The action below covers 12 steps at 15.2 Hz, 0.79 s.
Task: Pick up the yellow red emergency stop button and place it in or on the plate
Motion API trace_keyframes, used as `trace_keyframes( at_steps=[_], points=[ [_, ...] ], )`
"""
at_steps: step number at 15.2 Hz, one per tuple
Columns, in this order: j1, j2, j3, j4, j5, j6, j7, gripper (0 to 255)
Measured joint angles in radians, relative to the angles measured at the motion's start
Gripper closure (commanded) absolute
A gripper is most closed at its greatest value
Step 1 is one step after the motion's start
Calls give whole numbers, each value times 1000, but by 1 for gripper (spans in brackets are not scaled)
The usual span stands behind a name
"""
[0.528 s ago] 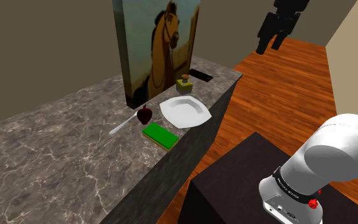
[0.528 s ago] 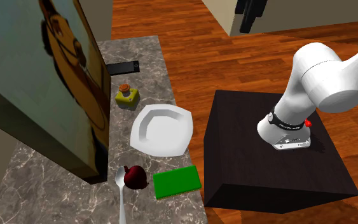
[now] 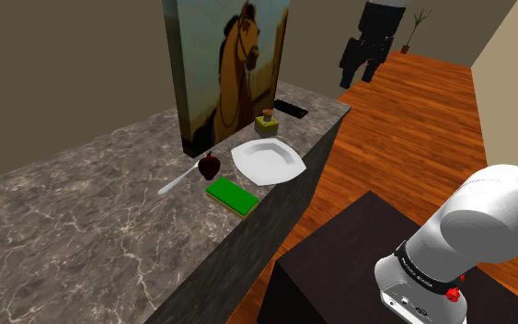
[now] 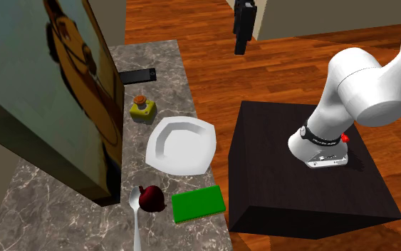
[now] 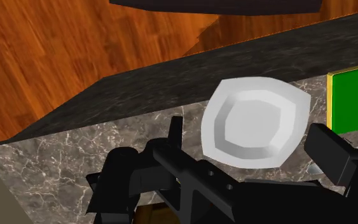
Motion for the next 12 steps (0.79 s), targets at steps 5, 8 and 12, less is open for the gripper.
trace_keyframes(
  at_steps=[5, 8, 12],
  points=[
    [0, 167, -17, 25, 4, 123, -22, 0],
    [3, 274, -22, 53, 11, 189, -31, 0],
    [3, 417, -32, 111, 22, 257, -50, 0]
  ],
)
